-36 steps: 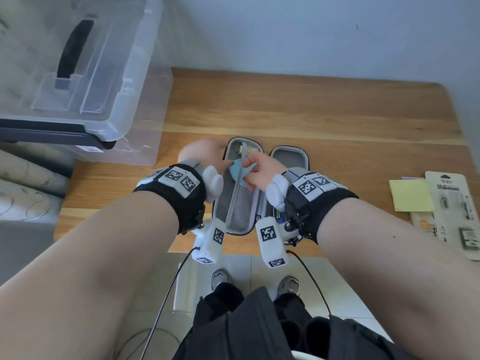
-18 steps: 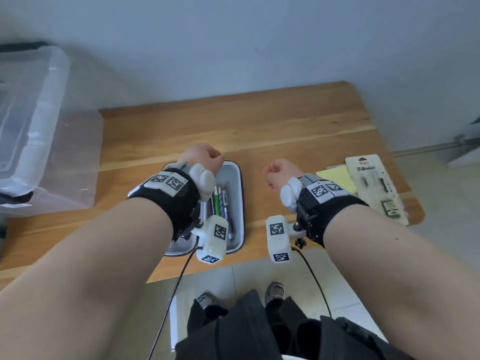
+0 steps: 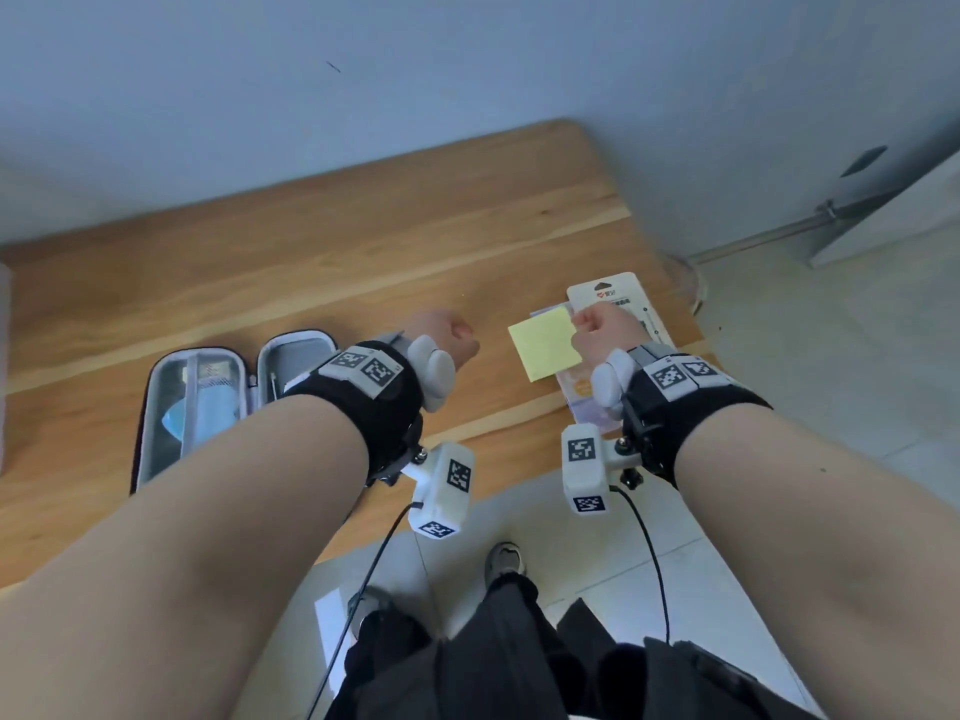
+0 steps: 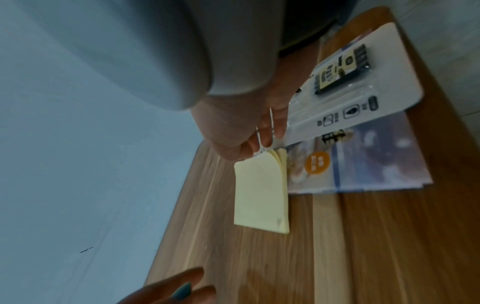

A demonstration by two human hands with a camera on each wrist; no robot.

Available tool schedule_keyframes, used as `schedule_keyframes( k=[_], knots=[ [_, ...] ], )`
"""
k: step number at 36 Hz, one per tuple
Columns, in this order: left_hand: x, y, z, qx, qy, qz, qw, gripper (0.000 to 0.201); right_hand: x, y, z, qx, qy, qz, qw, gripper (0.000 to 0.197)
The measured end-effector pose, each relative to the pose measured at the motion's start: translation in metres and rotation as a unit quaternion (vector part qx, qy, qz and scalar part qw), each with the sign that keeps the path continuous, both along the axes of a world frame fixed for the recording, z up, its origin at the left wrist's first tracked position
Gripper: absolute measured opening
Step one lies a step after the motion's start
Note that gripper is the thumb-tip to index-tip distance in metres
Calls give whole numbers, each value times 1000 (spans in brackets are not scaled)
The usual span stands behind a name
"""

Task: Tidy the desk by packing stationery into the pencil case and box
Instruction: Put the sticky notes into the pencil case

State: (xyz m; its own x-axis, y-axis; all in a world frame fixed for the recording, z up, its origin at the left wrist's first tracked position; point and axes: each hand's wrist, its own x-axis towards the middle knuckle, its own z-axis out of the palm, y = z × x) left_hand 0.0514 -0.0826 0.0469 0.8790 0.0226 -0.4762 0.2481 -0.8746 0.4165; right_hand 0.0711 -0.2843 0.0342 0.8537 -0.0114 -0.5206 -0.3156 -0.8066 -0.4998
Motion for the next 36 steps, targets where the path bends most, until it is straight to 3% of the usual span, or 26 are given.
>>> schedule_keyframes(
  k=[5, 8, 12, 15, 19, 21, 25, 29, 33, 36],
  knots=[
    [7, 14, -5, -7, -8, -11, 1000, 13, 13, 36, 14, -25, 20, 53, 998, 13],
    [7, 20, -7, 1, 11, -35, 999, 13, 13, 53, 13, -42, 23, 74, 996, 47],
    [11, 26, -2, -1, 19, -14, 1000, 15, 11, 70, 9, -44, 20, 97, 994, 56],
    [13, 31, -1, -67, 51, 51, 995, 23, 11, 77, 6, -14, 20, 81, 996, 64],
    [10, 46, -2, -212, 89, 218, 949, 17, 9, 92, 4, 26, 22, 88, 996, 56],
    [7, 53, -4, -247, 94, 264, 928, 12, 6, 98, 2, 56, 27, 83, 995, 55],
    [1, 62, -12, -243, 76, 255, 933, 22, -2, 101, -6, 83, 26, 91, 992, 48],
    [-8, 64, -18, -284, 57, 273, 917, 11, -10, 99, -12, 154, 26, 38, 987, 15],
    [-19, 68, -23, -357, 83, 280, 887, 20, -14, 99, -12, 235, 47, -3, 971, 25],
    [-24, 73, -23, -367, 78, 264, 889, 18, -17, 98, -12, 273, 79, -37, 958, 18]
  ],
)
